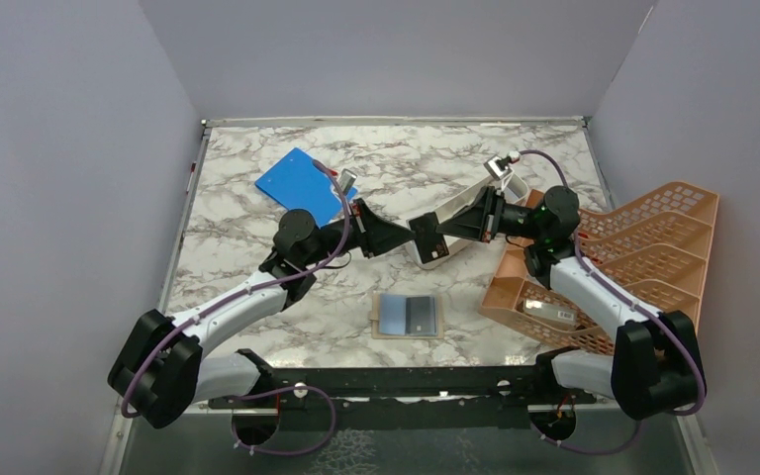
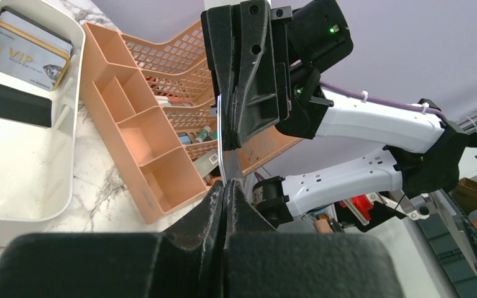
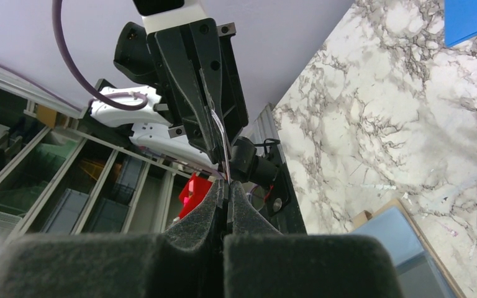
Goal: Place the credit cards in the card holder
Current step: Place the credit card in the storage box.
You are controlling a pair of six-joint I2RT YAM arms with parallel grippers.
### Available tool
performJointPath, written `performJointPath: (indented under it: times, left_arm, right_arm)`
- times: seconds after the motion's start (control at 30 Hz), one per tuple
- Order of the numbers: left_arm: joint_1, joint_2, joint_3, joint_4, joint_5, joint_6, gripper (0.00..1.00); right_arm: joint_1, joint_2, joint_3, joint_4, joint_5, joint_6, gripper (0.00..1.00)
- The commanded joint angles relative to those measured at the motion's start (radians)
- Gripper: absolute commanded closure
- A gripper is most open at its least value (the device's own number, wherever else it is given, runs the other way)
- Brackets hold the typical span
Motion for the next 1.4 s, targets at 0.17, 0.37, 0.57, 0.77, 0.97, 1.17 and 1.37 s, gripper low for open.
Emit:
performJointPath:
  times: [0.17,0.37,0.57,0.77,0.97,1.17,1.37]
  left_arm:
    - [-0.003,-0.043,-0.043,0.06,0.02,0.006,1.0]
    - [0.0,-0.053,-0.053,0.059,0.015,0.003,1.0]
    - [0.01,-0.045,-0.059,0.059,0.01,-0.013,1.0]
    - [0.028,-0.052,-0.075,0.059,0.013,-0.021,1.0]
    - [0.05,-0.061,-0.087,0.045,0.017,-0.019,1.0]
    - [0.052,-0.033,-0.079,0.04,0.033,-0.018,1.0]
    - [0.054,-0.01,-0.067,-0.029,0.027,0.002,1.0]
  right_arm:
    - [-0.005,0.014,-0.014,0.066,-0.012,0.037,0.98]
    - [-0.007,0.012,-0.014,0.066,-0.012,0.034,0.93]
    - [-0.009,0.016,-0.017,0.045,-0.005,0.014,0.97]
    - [-0.025,0.028,-0.025,0.03,-0.003,0.0,0.98]
    - [-0.041,0.024,-0.019,0.03,-0.005,0.009,0.91]
    - [-0.041,0.03,-0.014,-0.002,-0.011,-0.022,0.99]
    - [-0.044,0.009,0.014,-0.155,0.045,-0.138,0.99]
